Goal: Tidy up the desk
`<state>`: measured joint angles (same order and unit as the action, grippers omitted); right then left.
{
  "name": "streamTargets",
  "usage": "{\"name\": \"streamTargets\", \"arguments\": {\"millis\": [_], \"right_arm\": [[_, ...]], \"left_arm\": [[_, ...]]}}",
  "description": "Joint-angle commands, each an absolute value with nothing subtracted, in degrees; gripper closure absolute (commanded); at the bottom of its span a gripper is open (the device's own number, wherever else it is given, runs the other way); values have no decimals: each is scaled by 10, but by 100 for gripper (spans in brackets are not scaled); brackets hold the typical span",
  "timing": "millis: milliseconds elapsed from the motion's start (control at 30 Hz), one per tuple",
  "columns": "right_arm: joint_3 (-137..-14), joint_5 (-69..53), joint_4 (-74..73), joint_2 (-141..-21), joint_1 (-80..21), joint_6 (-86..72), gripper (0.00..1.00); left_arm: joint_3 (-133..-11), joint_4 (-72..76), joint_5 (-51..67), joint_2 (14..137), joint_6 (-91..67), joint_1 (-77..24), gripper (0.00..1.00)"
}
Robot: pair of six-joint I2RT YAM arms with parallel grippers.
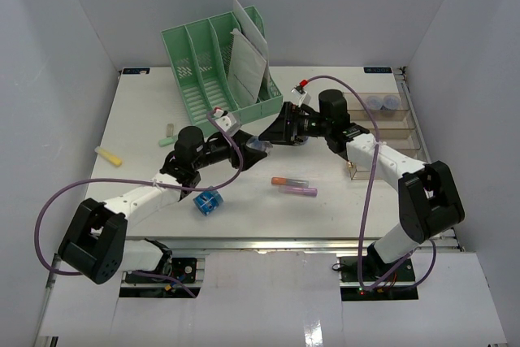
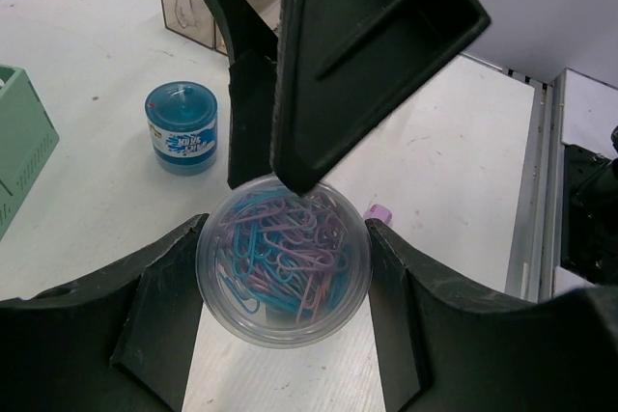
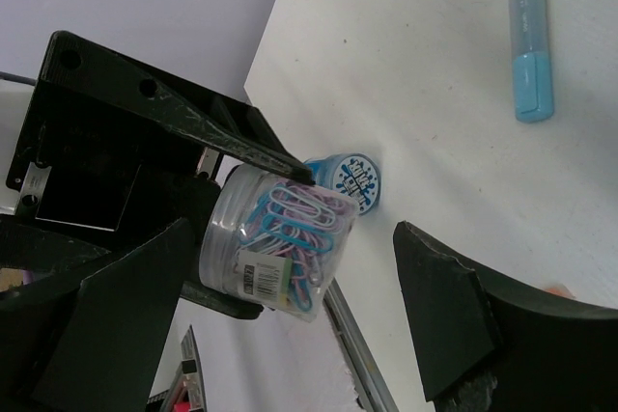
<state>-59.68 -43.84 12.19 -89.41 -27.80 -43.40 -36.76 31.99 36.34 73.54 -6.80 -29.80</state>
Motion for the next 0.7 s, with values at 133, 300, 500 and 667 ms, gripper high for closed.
{"name": "streamTargets", "arguments": {"millis": [133, 300, 500, 667], "right_arm": [[-613, -427, 132, -884, -309, -419, 9], [-611, -417, 124, -885, -322, -391, 13], [-604, -427, 145, -884, -322, -381, 61], [-608, -415, 136, -873, -317, -336, 76]], "left_arm": [[-402, 330, 357, 740, -36, -302, 80], [-410, 328, 354, 743, -37, -303, 79], [-407, 326, 335, 734, -42, -303, 50], [-393, 330, 304, 710, -49, -302, 16]]}}
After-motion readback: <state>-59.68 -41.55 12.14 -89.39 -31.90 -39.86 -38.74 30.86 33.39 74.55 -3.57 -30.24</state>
